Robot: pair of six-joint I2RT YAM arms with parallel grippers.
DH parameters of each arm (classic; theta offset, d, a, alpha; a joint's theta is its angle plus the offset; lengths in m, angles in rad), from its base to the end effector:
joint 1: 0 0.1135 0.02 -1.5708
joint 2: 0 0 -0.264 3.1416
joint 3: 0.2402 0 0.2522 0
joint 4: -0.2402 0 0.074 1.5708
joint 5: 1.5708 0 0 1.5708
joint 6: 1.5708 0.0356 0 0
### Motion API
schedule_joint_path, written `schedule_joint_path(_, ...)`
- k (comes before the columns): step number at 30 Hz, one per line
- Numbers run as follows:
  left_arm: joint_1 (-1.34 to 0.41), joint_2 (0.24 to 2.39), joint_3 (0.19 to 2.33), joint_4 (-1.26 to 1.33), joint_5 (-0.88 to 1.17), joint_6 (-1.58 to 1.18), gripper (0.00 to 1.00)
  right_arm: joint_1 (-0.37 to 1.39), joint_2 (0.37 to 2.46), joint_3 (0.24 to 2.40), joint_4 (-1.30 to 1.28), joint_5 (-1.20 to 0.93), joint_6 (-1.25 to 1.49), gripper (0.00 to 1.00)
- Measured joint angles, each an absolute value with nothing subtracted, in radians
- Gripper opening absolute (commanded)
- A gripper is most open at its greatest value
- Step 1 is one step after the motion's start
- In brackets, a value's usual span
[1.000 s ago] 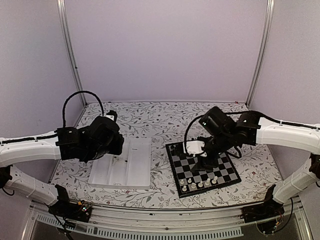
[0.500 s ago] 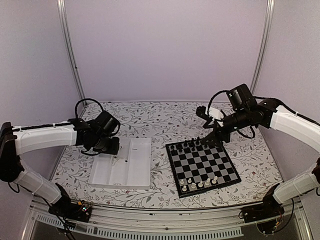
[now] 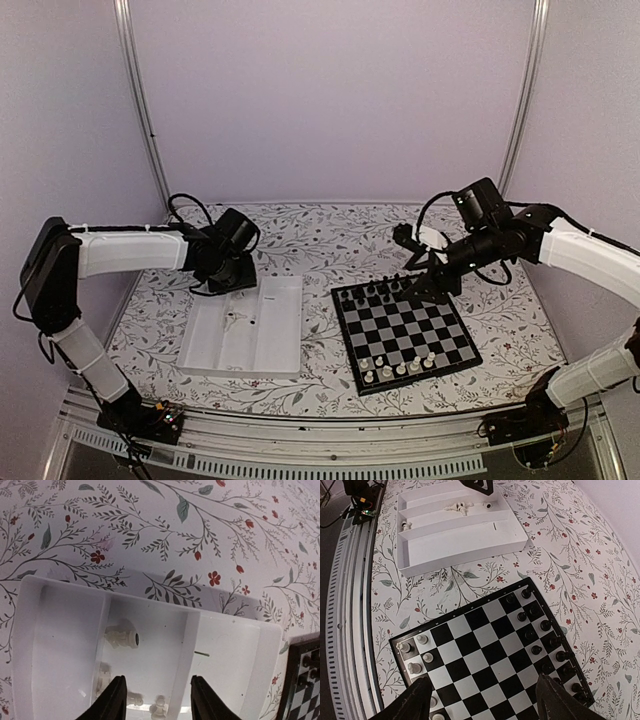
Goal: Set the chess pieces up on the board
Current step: Pick up the chess piece from the storage box.
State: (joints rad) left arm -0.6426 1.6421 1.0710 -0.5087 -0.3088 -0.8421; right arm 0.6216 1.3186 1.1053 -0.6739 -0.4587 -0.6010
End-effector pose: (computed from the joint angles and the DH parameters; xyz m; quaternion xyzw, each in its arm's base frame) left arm 0.2692 -0.1880 0.1997 -0.1326 0.9500 -0.0524 0.2778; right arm 0.2129 0.1719 0.2938 -0.5890 0.7076 0.2175 0.3242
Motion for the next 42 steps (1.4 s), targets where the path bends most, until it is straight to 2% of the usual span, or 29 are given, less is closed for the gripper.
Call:
schedule_joint_path(3, -0.639, 1.666, 1.073, -0.498, -0.319, -0.94, 0.4, 0.622, 1.306, 1.098, -0.674, -0.46, -0.601, 0.74)
schedule_joint_path(19, -0.583, 1.802, 1.092, -0.503, -0.31, -1.242, 0.38, 0.622, 1.289, 1.055, -0.669, -0.484, -0.601, 0.74)
schedule_joint_path(30, -0.553, 1.851, 1.118, -0.503, -0.286, -1.291, 0.38, 0.622, 1.289, 1.018, -0.659, -0.493, -0.601, 0.74)
schedule_joint_path(39, -0.54, 1.893, 1.156, -0.497, -0.279, -1.259, 0.26, 0.622, 1.289, 1.005, -0.652, -0.509, -0.602, 0.73)
schedule_joint_path(42, -0.54, 1.9, 1.163, -0.492, -0.273, -1.229, 0.26, 0.622, 1.289, 1.005, -0.651, -0.51, -0.602, 0.73)
